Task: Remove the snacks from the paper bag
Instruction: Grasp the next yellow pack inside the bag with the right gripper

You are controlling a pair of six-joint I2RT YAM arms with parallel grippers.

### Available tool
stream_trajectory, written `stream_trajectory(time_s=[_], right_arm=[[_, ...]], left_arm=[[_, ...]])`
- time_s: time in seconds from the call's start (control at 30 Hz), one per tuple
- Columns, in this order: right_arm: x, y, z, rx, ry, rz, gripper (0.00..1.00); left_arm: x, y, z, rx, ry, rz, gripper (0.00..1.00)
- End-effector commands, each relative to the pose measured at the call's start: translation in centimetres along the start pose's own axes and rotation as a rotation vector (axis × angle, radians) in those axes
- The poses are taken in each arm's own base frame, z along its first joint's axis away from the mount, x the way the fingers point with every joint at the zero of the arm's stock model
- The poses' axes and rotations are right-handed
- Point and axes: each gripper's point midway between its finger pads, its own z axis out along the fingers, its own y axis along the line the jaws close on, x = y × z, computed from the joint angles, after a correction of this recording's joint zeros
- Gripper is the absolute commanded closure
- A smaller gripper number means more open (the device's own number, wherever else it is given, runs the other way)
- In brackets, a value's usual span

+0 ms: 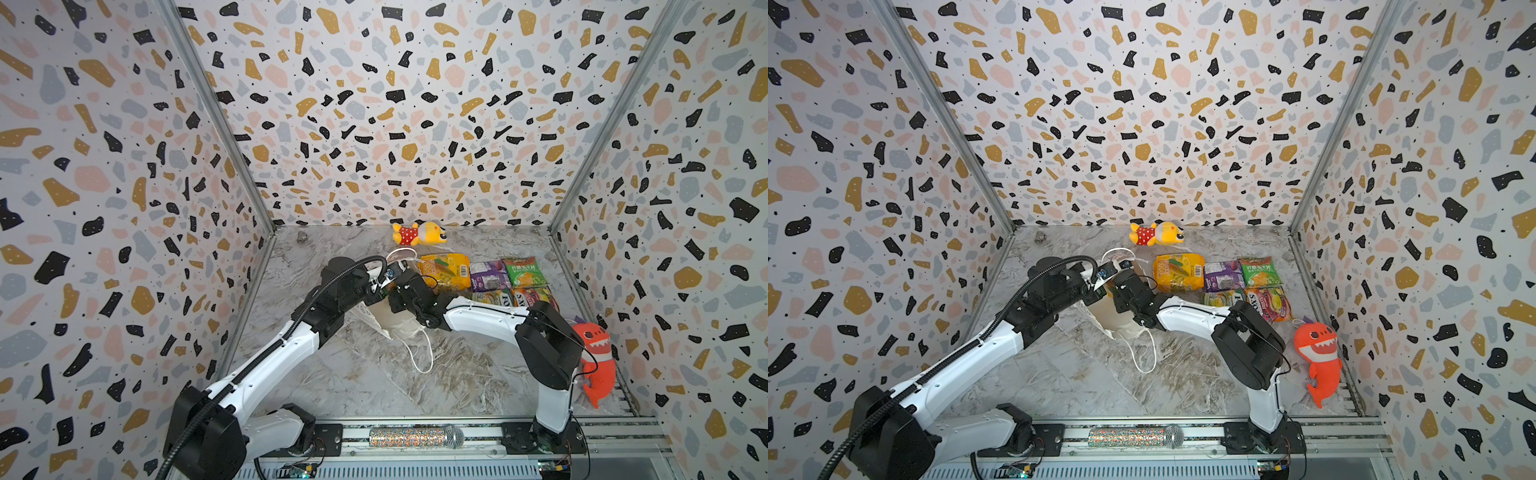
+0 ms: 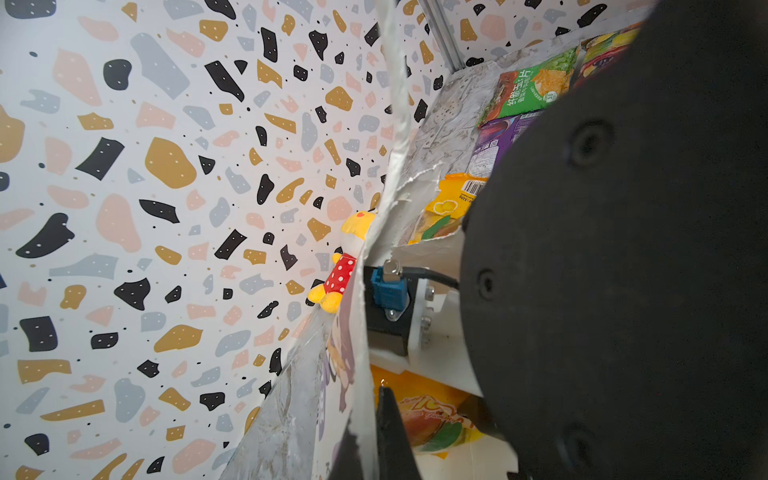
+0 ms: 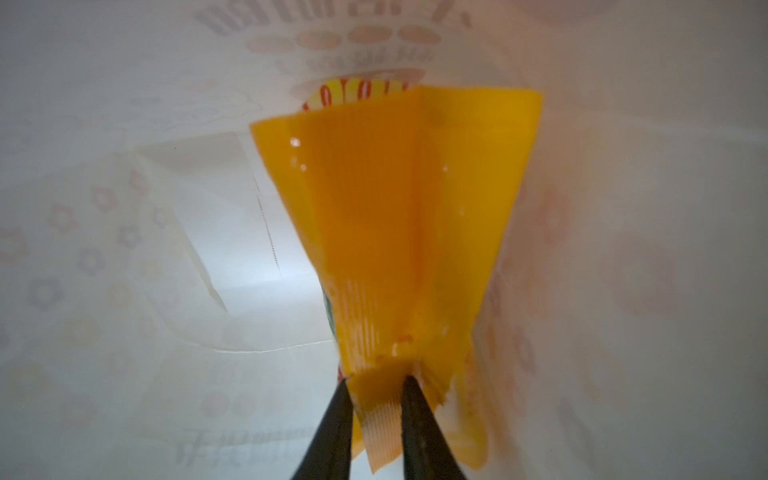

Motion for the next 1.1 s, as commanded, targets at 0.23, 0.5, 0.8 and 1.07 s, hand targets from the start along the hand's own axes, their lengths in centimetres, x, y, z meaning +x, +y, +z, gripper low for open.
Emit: stream_trajectory(time_s=[0.23,0.5,0.8,1.07], right_arm=[[-5.3,2.5,-2.2,-0.106,-0.135,-0.004,0.88],[-6.2,4.6,-5.0,-0.157,-0.163,-0.015,0.56],[-6.2,3.5,-8.8,-0.133,-0.132,0.033,0.33],[-3.1,2.5,-6.3,-0.044,-0.078,0.007,0.29]], left_arm=[[-3.7,0.7,-1.0,-0.019,-0.137,0.045,1.00],[-3.4,0.8,-0.7,-0.020,-0.117,0.043,1.00],[-3.4,0.7,-0.9,-0.023,-0.122,0.044,1.00],[-3.5,0.7,-0.7,-0.017,-0.123,0.036,1.00]])
